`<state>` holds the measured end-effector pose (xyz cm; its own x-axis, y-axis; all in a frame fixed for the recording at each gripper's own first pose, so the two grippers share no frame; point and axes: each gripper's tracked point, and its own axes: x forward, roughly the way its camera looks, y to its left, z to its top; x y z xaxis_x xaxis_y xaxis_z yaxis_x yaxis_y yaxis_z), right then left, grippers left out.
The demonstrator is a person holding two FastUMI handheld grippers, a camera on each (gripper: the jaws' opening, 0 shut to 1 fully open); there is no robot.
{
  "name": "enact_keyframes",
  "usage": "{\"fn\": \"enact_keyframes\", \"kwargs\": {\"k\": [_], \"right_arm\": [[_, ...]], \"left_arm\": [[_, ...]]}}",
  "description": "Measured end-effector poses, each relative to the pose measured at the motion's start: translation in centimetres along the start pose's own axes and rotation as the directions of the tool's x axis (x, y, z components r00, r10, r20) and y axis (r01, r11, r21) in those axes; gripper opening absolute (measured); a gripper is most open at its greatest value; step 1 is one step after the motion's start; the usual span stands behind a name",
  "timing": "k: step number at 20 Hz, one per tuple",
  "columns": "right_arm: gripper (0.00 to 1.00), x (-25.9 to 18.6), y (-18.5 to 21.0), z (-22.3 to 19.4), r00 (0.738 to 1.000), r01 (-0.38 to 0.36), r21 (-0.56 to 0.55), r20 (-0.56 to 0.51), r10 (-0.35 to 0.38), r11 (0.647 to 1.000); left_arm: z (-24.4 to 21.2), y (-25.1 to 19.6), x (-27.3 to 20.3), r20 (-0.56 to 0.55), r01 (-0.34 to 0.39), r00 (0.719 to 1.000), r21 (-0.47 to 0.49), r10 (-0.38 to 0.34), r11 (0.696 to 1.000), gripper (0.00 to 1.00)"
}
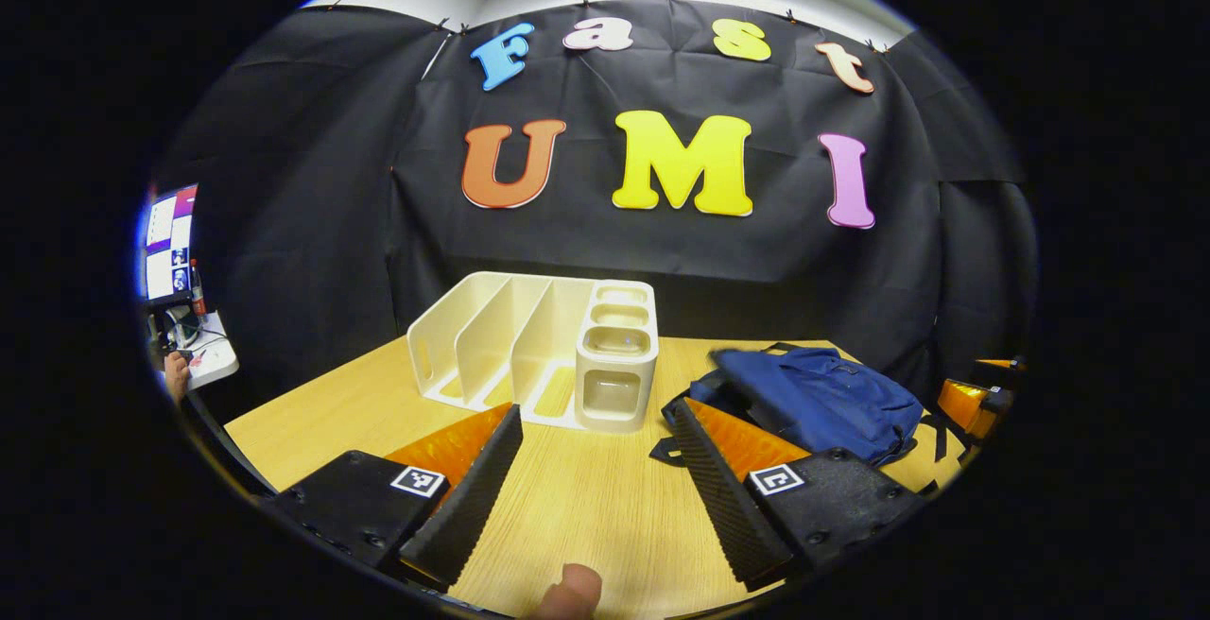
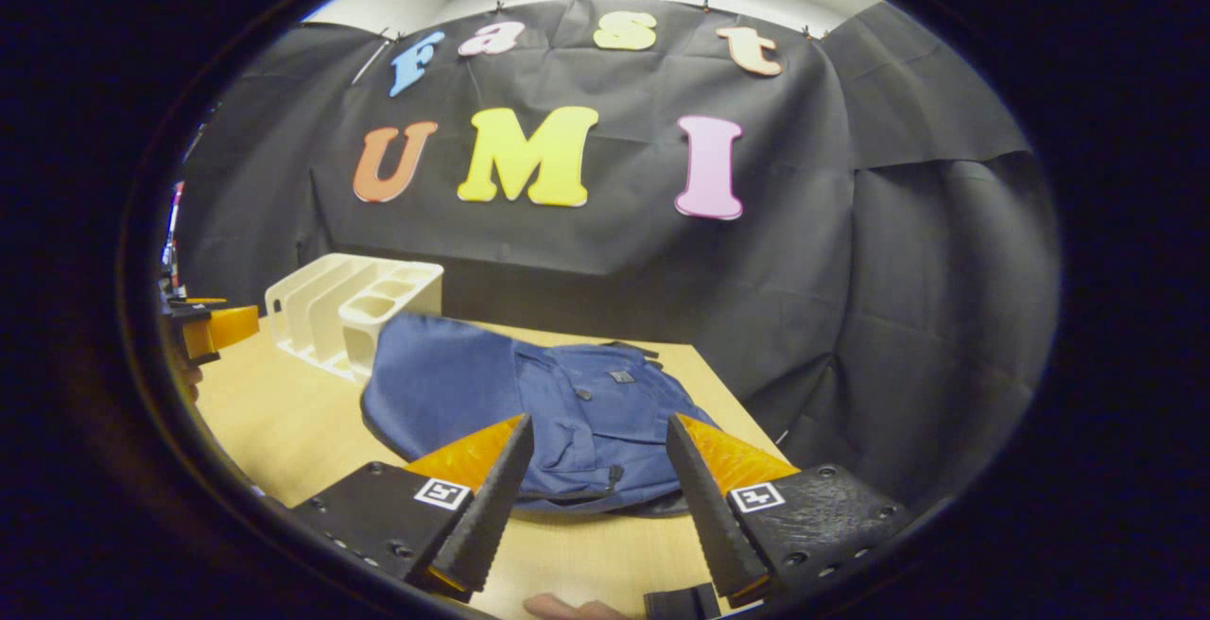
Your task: Open the schoolbag, grab two books from the bookshelf and put them into the schoolbag.
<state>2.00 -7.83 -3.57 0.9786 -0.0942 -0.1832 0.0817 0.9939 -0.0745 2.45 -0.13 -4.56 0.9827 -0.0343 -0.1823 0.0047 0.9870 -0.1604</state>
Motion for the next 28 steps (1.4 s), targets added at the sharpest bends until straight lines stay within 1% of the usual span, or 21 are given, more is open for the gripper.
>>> {"fn": "enact_keyframes", "kwargs": {"k": [1, 2, 3, 4, 5, 6, 7, 9, 11, 13, 14, 16, 17, 19, 20, 21, 22, 23, 25, 27, 28], "right_arm": [[0.91, -1.1, -0.4, 0.5, 0.999, 0.005, 0.003, 0.031, -0.005, 1.0], [0.89, -2.3, -0.6, 1.4, 0.998, 0.004, 0.007, 0.064, -0.005, 1.0], [0.98, -3.3, -0.5, 2.3, 0.995, -0.002, 0.011, 0.099, 0.001, 1.0], [0.98, -4.3, -0.6, 3.2, 0.992, -0.008, 0.012, 0.127, 0.006, 1.0], [0.93, -4.8, -1.1, 3.7, 0.99, 0.003, 0.012, 0.144, -0.005, 1.0], [0.95, -5.2, -1.9, 4.3, 0.987, 0.029, 0.018, 0.156, -0.031, 0.999], [0.97, -5.4, -2.4, 4.8, 0.984, 0.036, 0.013, 0.172, -0.038, 0.999], [0.95, -5.6, -2.9, 6.3, 0.976, 0.036, 0.039, 0.212, -0.043, 0.999], [0.95, -5.9, -3.5, 7.0, 0.971, 0.037, 0.064, 0.235, -0.051, 0.997], [0.95, -6.4, -3.8, 7.5, 0.964, 0.039, 0.095, 0.26, -0.062, 0.995], [0.92, -6.8, -4.0, 7.3, 0.962, 0.043, 0.097, 0.265, -0.067, 0.994], [0.97, -7.2, -4.0, 6.9, 0.963, 0.048, 0.085, 0.261, -0.069, 0.995], [0.95, -7.3, -4.1, 6.5, 0.965, 0.051, 0.092, 0.252, -0.073, 0.994], [0.98, -7.4, -4.0, 6.2, 0.968, 0.043, 0.114, 0.24, -0.07, 0.993], [0.98, -7.3, -4.0, 6.1, 0.968, 0.035, 0.114, 0.243, -0.062, 0.993], [0.95, -7.0, -3.6, 5.8, 0.969, 0.014, 0.105, 0.242, -0.039, 0.994], [0.98, -6.8, -3.5, 5.5, 0.973, 0.003, 0.119, 0.229, -0.03, 0.993], [0.95, -6.3, -3.8, 5.0, 0.978, 0.0, 0.133, 0.208, -0.028, 0.991], [0.95, -5.8, -3.4, 4.4, 0.982, -0.016, 0.127, 0.188, -0.008, 0.992], [0.98, -5.3, -3.5, 4.2, 0.984, -0.01, 0.123, 0.177, -0.012, 0.992], [0.95, -5.4, -3.4, 4.2, 0.984, -0.014, 0.117, 0.176, -0.007, 0.993]], "left_arm": [[0.6, -0.4, -0.7, 0.019, 0.014, 1.0, -0.01, -0.014, 1.0, 1.0], [1.2, -0.5, -1.5, 0.038, 0.024, 0.999, -0.019, -0.023, 1.0, 1.0], [1.7, -0.6, -2.3, 0.049, 0.04, 0.998, -0.02, -0.039, 0.999, 1.0], [2.2, -1.0, -2.9, 0.065, 0.067, 0.996, -0.027, -0.065, 0.997, 1.0], [2.4, -1.4, -3.4, 0.073, 0.097, 0.993, -0.035, -0.095, 0.995, 0.99], [2.2, -1.7, -3.8, 0.069, 0.118, 0.991, -0.044, -0.115, 0.992, 0.99], [2.3, -1.8, -4.0, 0.074, 0.134, 0.989, -0.056, -0.13, 0.989, 0.99], [2.0, -1.8, -3.9, 0.074, 0.139, 0.988, -0.07, -0.133, 0.988, 0.99], [1.0, -2.0, -3.8, 0.038, 0.135, 0.99, -0.059, -0.133, 0.989, 0.99], [1.0, -1.8, -3.9, 0.044, 0.123, 0.992, -0.053, -0.121, 0.991, 1.0], [1.2, -1.8, -4.0, 0.055, 0.128, 0.991, -0.053, -0.125, 0.99, 1.0], [1.5, -2.0, -4.4, 0.071, 0.133, 0.989, -0.047, -0.129, 0.99, 1.0], [1.9, -1.9, -4.6, 0.082, 0.126, 0.989, -0.034, -0.123, 0.991, 1.0], [3.1, -1.4, -5.3, 0.141, 0.111, 0.984, 0.007, -0.11, 0.994, 0.99], [3.7, -1.3, -5.4, 0.171, 0.107, 0.979, 0.026, -0.11, 0.994, 0.99], [4.0, -1.4, -5.5, 0.191, 0.109, 0.975, 0.039, -0.115, 0.993, 0.99], [4.1, -1.6, -5.4, 0.198, 0.116, 0.973, 0.042, -0.122, 0.992, 0.99], [3.5, -1.5, -5.6, 0.198, 0.123, 0.972, 0.037, -0.128, 0.992, 0.99], [2.8, -1.7, -5.3, 0.179, 0.141, 0.973, 0.027, -0.143, 0.99, 0.99], [2.1, -1.8, -4.8, 0.155, 0.13, 0.979, 0.026, -0.133, 0.991, 0.99], [1.8, -1.8, -4.6, 0.14, 0.121, 0.982, 0.024, -0.124, 0.992, 0.99]]}}
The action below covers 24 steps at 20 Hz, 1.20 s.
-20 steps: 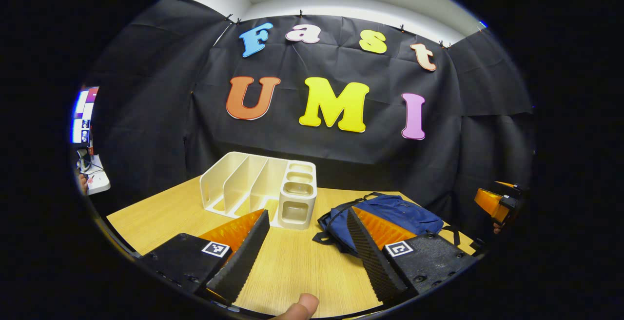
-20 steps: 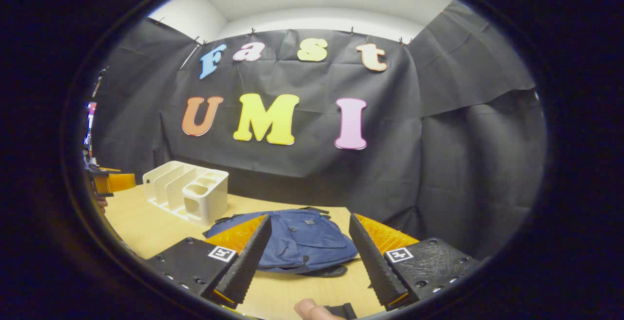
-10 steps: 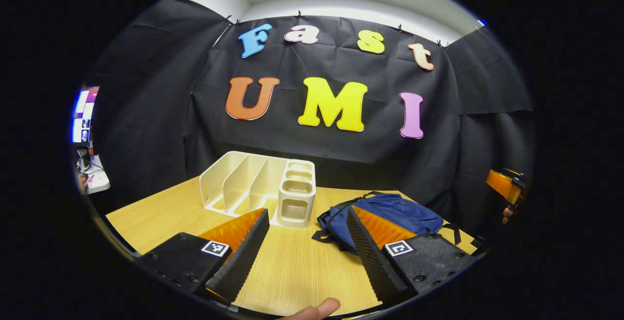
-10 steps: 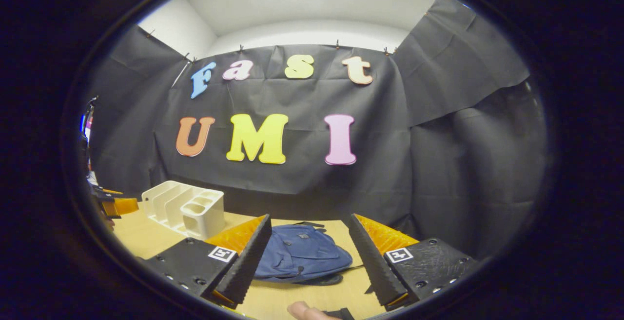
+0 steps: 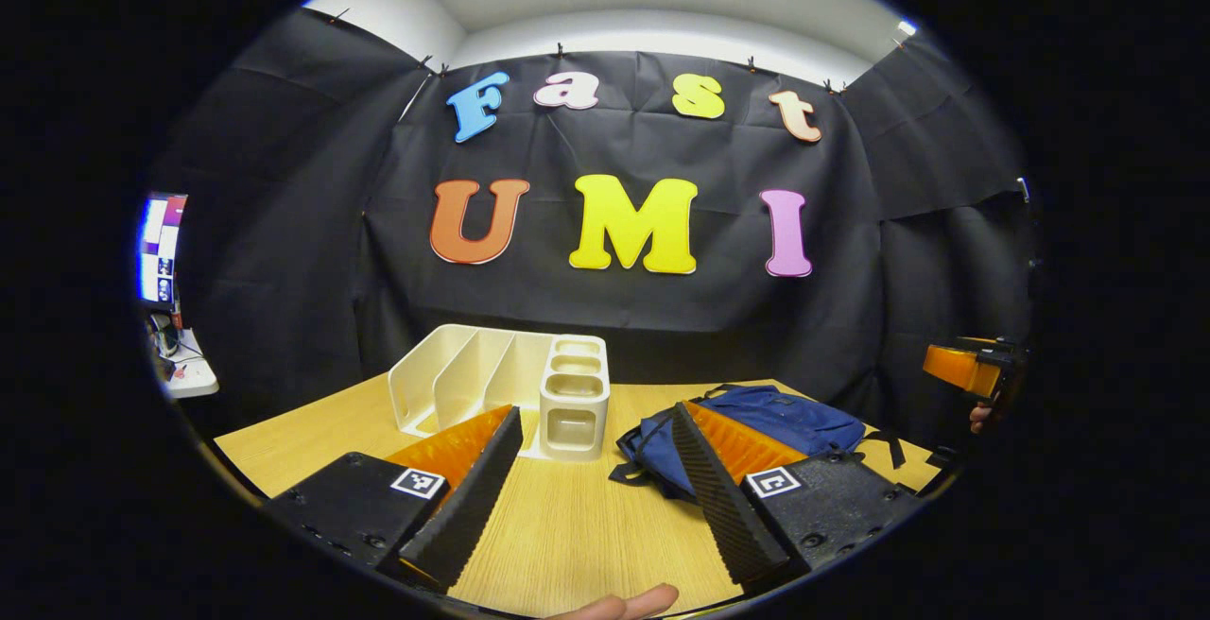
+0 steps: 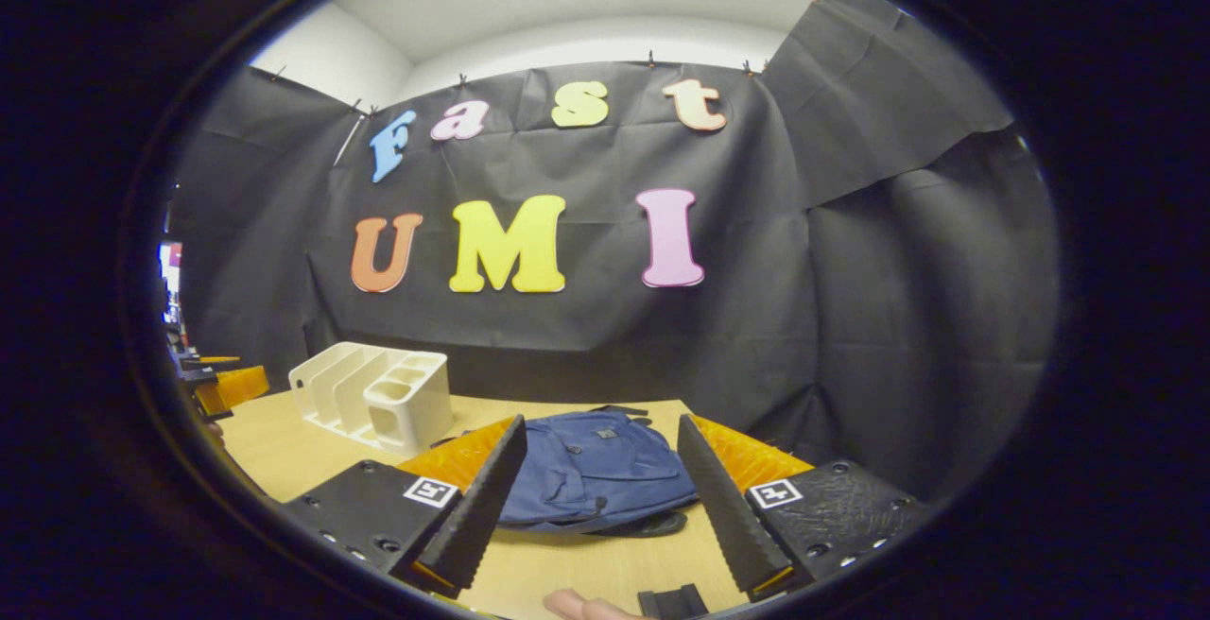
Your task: Open the schoolbag, grab two books from the bookshelf and put them into the schoolbag.
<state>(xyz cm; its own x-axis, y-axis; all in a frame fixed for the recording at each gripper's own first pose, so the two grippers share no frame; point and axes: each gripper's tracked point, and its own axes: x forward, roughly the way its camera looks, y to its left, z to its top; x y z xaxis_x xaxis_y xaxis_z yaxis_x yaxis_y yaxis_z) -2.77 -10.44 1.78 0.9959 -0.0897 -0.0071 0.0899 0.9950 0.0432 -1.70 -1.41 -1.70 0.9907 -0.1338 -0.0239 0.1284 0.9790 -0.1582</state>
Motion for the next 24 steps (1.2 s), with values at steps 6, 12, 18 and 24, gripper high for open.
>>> {"fn": "enact_keyframes", "kwargs": {"k": [6, 12, 18, 24], "right_arm": [[0.95, -0.2, 1.4, -0.2, 1.0, -0.022, -0.01, 0.014, 0.023, 1.0], [0.98, 0.6, 1.9, -0.8, 0.999, -0.036, -0.027, 0.002, 0.036, 0.999], [0.98, 0.7, 1.2, -0.9, 1.0, -0.026, -0.015, -0.003, 0.026, 1.0], [0.98, 0.8, 1.2, -1.2, 1.0, -0.03, -0.016, -0.009, 0.03, 0.999]], "left_arm": [[-0.9, 0.4, 0.5, -0.023, -0.014, 1.0, 0.003, 0.014, 1.0, 0.99], [-1.6, 0.7, 1.1, -0.033, -0.032, 0.999, 0.012, 0.032, 0.999, 1.0], [-2.0, 0.4, 1.5, -0.045, -0.022, 0.999, -0.002, 0.022, 1.0, 1.0], [-2.6, -0.2, 1.5, -0.056, -0.006, 0.998, 0.005, 0.007, 1.0, 0.99]]}}
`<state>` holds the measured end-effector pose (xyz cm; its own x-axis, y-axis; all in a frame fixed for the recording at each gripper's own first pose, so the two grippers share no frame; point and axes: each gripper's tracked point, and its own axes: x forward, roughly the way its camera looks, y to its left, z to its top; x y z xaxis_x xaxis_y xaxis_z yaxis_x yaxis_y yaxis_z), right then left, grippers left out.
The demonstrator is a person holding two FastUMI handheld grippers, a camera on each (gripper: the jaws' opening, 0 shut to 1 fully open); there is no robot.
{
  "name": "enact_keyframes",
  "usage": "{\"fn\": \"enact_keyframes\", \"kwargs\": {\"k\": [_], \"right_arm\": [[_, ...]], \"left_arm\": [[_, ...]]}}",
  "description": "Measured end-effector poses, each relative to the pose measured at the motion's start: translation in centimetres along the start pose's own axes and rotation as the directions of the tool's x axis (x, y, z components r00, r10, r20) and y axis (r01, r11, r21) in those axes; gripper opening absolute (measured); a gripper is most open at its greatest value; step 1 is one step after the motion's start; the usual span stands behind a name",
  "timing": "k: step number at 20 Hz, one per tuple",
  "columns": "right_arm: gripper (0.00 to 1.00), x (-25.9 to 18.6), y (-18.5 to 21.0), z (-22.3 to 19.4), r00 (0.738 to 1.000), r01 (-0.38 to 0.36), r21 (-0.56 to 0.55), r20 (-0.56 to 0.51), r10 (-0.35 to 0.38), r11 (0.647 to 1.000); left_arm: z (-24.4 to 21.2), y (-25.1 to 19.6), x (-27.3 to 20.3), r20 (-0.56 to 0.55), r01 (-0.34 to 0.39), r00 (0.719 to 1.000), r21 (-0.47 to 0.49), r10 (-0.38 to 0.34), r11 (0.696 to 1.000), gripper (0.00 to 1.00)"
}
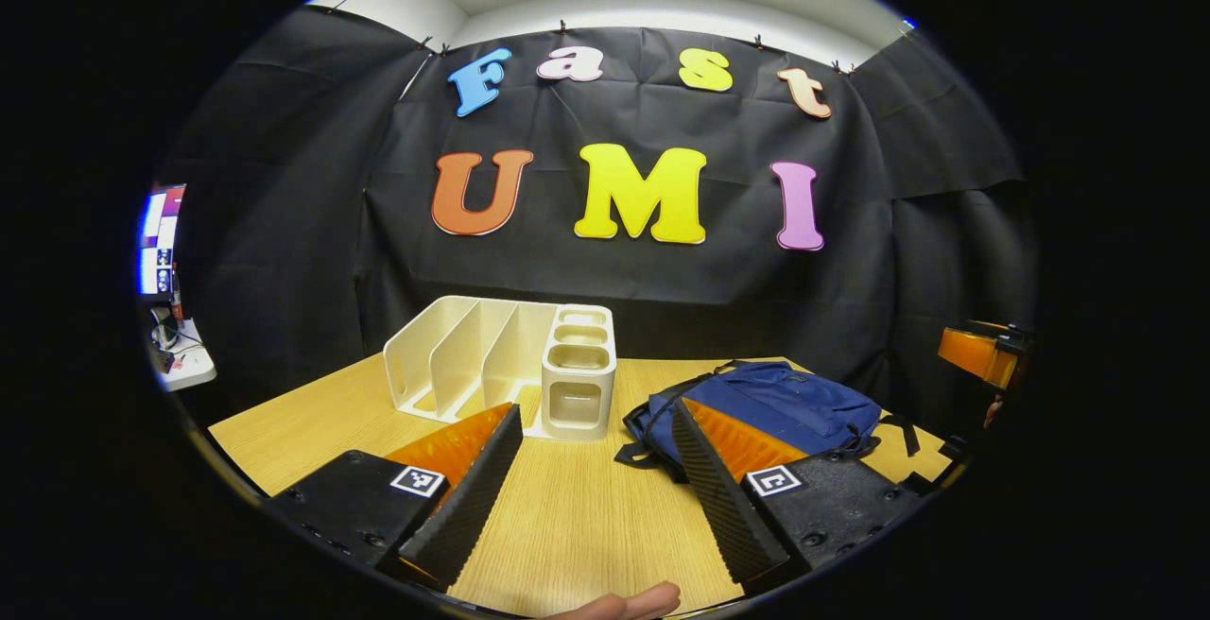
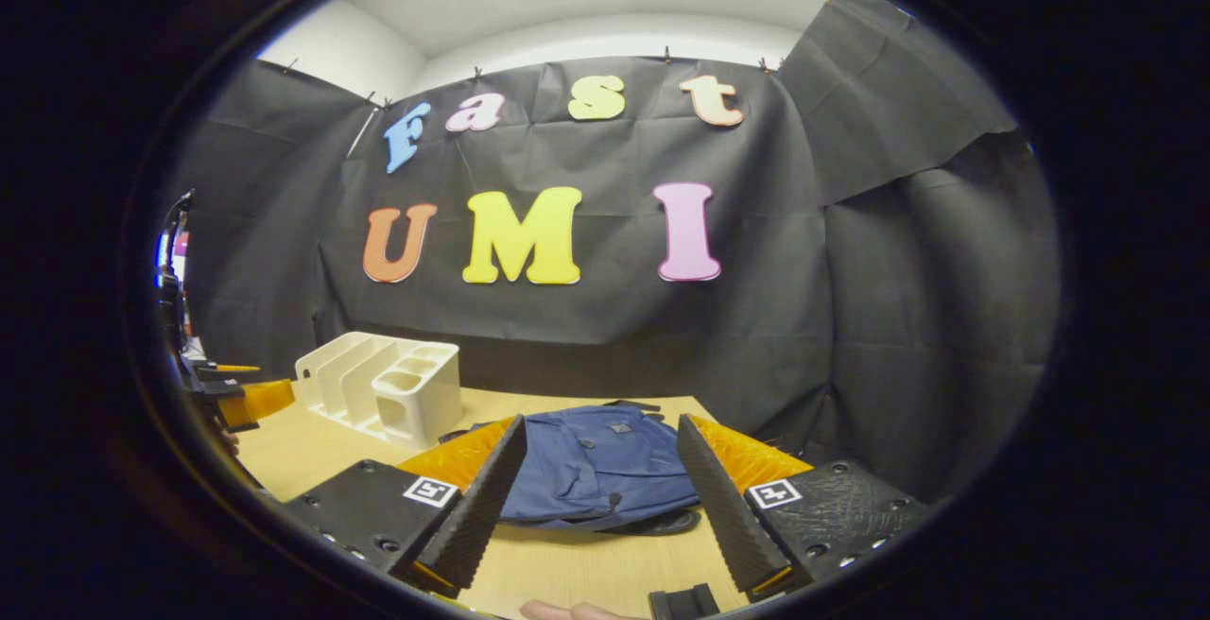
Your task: Open the schoolbag, grab two books from the bookshelf and put them into the schoolbag.
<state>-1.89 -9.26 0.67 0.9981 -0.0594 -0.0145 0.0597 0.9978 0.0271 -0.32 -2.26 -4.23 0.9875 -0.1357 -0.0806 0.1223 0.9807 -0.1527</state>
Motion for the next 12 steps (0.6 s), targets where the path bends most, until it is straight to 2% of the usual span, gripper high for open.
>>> {"fn": "enact_keyframes", "kwargs": {"k": [3, 4, 5, 12], "right_arm": [[0.98, 0.15, -0.19, -0.04, 1.0, 0.006, 0.005, -0.002, -0.006, 1.0], [0.95, 0.19, -0.23, -0.1, 1.0, 0.005, 0.005, -0.004, -0.005, 1.0], [0.98, 0.21, -0.28, -0.26, 1.0, 0.005, 0.007, -0.008, -0.005, 1.0], [0.98, 0.55, -0.44, -0.5, 1.0, 0.006, 0.011, -0.014, -0.006, 1.0]], "left_arm": [[-0.13, -0.14, 0.02, -0.002, 0.002, 1.0, 0.006, -0.002, 1.0, 1.0], [-0.26, -0.13, 0.01, -0.004, 0.002, 1.0, 0.006, -0.002, 1.0, 1.0], [-0.46, -0.1, 0.06, -0.006, 0.003, 1.0, 0.005, -0.003, 1.0, 1.0], [-0.61, -0.43, 0.23, -0.007, 0.003, 1.0, 0.003, -0.003, 1.0, 1.0]]}}
